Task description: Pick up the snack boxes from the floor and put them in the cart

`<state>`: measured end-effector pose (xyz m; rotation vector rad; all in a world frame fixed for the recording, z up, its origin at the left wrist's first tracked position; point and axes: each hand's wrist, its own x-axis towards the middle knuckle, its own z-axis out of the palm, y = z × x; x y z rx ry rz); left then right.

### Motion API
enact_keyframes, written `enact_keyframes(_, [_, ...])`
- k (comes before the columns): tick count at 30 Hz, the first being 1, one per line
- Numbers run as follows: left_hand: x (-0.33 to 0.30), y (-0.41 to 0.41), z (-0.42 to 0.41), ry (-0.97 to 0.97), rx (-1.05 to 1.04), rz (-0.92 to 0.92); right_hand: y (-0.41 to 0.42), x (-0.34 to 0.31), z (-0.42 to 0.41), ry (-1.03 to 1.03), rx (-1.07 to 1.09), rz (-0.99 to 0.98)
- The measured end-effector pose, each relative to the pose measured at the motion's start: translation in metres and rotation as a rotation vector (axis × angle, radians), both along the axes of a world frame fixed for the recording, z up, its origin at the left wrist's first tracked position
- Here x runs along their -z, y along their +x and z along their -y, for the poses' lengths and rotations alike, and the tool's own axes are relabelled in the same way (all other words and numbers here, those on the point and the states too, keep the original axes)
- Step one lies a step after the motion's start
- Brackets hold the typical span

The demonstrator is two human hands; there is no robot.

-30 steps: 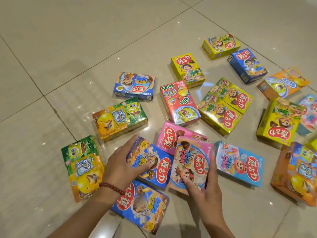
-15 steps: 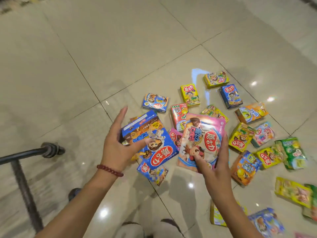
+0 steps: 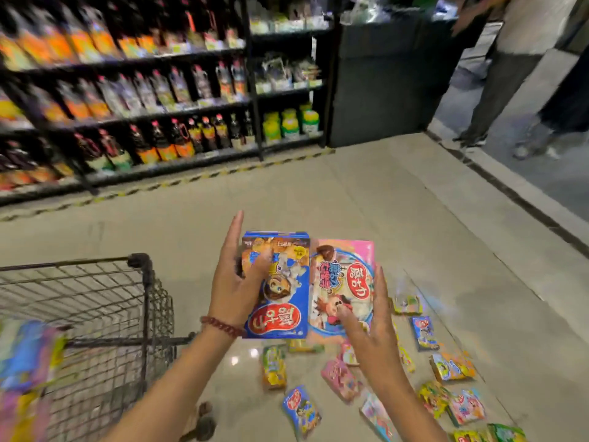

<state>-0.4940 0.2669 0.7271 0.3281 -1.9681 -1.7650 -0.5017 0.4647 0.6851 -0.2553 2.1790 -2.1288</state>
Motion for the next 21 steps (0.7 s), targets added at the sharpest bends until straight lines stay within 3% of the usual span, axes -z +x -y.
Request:
enact_keyframes(3, [-0.061, 0.020, 0.024, -0.041, -0.072, -0.010, 0.001, -0.056, 0.031, -0.033, -0.078, -0.045])
enact_keyframes(10, [-0.143, 0.108, 0.100, 0.071, -0.192, 0.078, 0.032, -0.129, 0.123, -0.069, -0.345, -0.140])
enact_keyframes(15, [-0.161, 0.214, 0.165, 0.195, -0.187, 0.081, 0.080, -0.154, 0.203, -0.122, -0.574, -0.117])
enact_keyframes(21, [-0.151, 0.337, 0.230, 0.224, -0.562, -0.093, 0.174, -0.168, 0.307, -0.179, -0.819, -0.116])
